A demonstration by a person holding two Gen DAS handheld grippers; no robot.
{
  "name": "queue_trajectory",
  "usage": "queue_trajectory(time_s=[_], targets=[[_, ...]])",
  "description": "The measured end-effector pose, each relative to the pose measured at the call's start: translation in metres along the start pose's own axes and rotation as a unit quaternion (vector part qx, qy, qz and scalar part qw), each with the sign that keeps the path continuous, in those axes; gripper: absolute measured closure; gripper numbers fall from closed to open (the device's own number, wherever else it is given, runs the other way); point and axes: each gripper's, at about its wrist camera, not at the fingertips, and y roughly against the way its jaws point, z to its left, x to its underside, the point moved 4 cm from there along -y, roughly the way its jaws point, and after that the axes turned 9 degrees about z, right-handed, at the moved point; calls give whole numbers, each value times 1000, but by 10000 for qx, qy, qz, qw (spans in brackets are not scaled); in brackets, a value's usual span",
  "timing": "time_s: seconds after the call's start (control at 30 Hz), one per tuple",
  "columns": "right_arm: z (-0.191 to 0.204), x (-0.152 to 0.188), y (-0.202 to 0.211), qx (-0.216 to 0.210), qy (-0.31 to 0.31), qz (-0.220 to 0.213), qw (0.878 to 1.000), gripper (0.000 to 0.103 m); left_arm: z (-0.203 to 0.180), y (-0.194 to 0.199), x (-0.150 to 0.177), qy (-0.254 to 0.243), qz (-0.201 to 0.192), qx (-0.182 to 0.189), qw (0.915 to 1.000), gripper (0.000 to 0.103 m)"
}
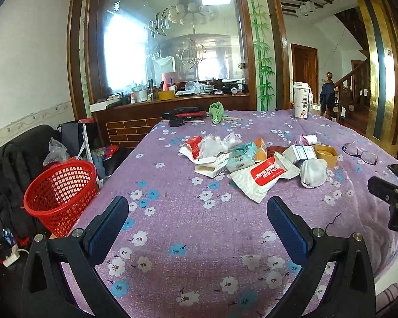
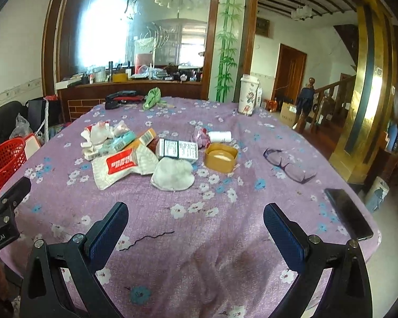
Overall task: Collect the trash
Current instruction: 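Move both tools over the table toward the white cloth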
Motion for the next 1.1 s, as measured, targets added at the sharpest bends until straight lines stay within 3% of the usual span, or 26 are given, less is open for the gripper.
queue_trajectory(time_s=[1.1], targets=[[7, 5, -9, -135, 53, 209, 9997, 0, 0, -3, 6, -36, 153, 48, 9999, 0]])
